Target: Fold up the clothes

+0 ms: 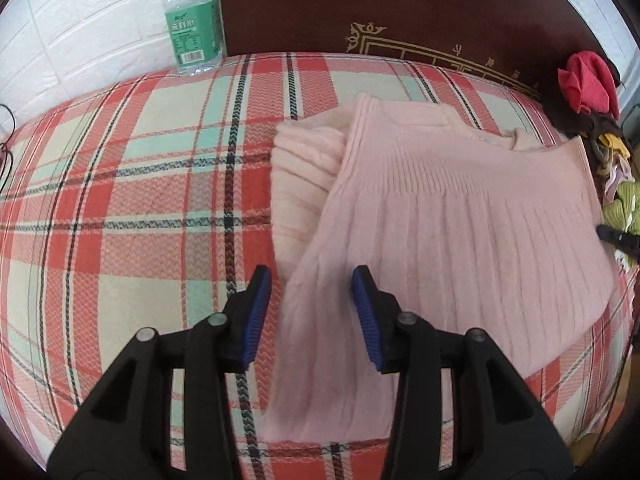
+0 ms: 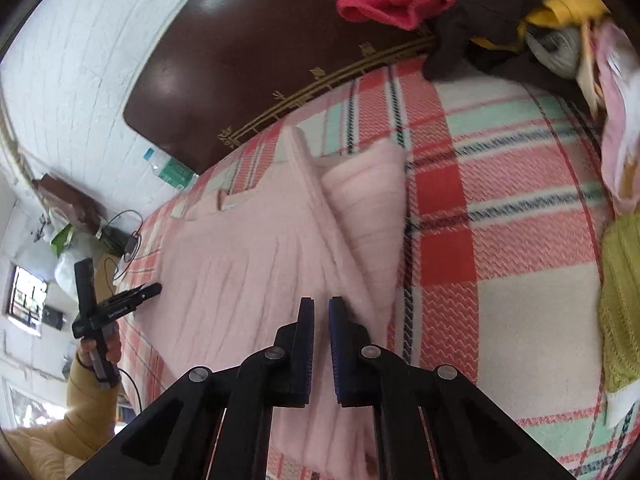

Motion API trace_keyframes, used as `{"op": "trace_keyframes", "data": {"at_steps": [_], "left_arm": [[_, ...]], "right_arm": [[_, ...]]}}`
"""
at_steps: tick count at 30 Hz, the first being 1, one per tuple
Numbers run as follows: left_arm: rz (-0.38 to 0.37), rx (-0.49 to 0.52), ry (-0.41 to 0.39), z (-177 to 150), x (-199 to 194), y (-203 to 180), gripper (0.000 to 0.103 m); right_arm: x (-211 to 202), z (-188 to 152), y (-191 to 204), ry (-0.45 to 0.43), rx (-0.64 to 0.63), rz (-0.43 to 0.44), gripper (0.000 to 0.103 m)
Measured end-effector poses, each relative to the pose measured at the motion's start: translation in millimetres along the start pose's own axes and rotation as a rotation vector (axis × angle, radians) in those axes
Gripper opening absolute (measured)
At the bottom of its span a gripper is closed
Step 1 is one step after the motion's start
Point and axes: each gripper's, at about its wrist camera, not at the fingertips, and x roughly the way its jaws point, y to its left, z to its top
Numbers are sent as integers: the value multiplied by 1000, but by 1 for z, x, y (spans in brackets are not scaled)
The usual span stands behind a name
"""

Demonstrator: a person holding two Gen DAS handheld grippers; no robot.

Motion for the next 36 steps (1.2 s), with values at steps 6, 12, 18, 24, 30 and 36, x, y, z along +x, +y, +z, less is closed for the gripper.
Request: {"op": "trace_keyframes", "data": {"at_steps": [6, 12, 18, 24, 30, 36], "left_arm": [[-12, -41, -282, -17, -65, -18, 45], [-139, 122, -302, -40, -74, -78, 46], [-194, 156, -207, -55, -46, -110, 46], [-192, 132, -144, -64, -23, -117, 46], [-159, 133, -133, -66, -11, -123, 47], [-154, 143, -134, -66, -10, -123, 47]], "right_arm": [[-49, -44, 4, -186, 63, 165, 54], [-54, -111, 19, -173, 117, 336, 58], [-22, -146, 15, -170, 321, 384, 80], [-1, -139, 13, -274, 484, 312, 81], [8, -133, 26, -382, 590, 138, 81], [11, -132, 32, -437, 664, 39, 82]]}}
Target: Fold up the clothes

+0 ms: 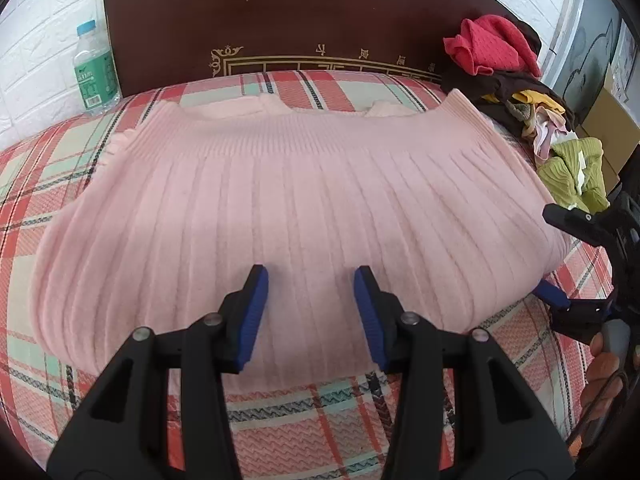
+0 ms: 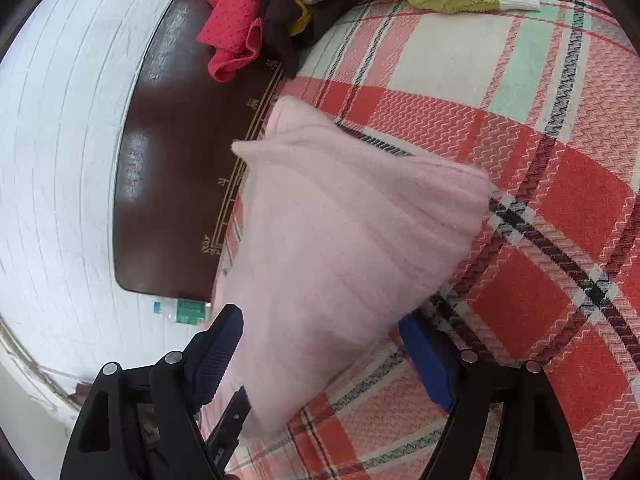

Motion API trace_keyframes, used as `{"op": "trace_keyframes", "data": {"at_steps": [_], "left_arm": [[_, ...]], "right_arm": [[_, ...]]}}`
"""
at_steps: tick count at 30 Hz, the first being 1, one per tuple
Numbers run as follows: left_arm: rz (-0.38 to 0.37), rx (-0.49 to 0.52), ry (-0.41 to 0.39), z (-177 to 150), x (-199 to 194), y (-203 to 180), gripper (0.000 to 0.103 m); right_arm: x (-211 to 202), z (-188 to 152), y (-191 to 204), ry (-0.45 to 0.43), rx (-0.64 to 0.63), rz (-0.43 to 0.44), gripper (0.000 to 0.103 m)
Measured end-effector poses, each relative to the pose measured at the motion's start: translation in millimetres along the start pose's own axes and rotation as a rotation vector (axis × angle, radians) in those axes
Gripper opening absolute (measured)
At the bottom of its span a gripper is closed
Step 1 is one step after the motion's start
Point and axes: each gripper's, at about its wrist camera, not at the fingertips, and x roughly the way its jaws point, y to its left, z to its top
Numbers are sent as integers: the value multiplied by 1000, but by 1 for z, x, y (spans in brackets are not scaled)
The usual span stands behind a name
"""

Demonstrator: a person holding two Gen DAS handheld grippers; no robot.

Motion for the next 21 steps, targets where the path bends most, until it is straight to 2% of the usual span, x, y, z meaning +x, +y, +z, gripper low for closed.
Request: {"op": "trace_keyframes", "data": {"at_steps": [3, 5, 7, 8, 9, 12, 16, 21], "left_arm": [[-10, -4, 1, 1, 1, 2, 47], [-10, 0, 1, 1, 1, 2, 47], [-9, 4, 1, 1, 2, 2, 47], [-11, 2, 1, 1, 2, 2, 47], [-14, -2, 2, 1, 2, 3, 47], [-19, -4, 4, 2, 2, 3, 47], [-31, -12, 5, 2, 1, 4, 47], [-63, -43, 9, 3, 0, 11, 47]], "right_arm": [[5, 6, 2, -30, 16, 16, 84], [12, 12, 3, -7, -20, 2, 83], [14, 17, 3, -3, -38, 18, 74], [17, 19, 3, 15, -49, 17, 58], [21, 21, 2, 30, -58, -3, 36], [18, 24, 7, 39, -113, 0, 20], [0, 21, 46, 5, -275, 42, 18], [-12, 2, 100, -22, -491, 38, 18]]}}
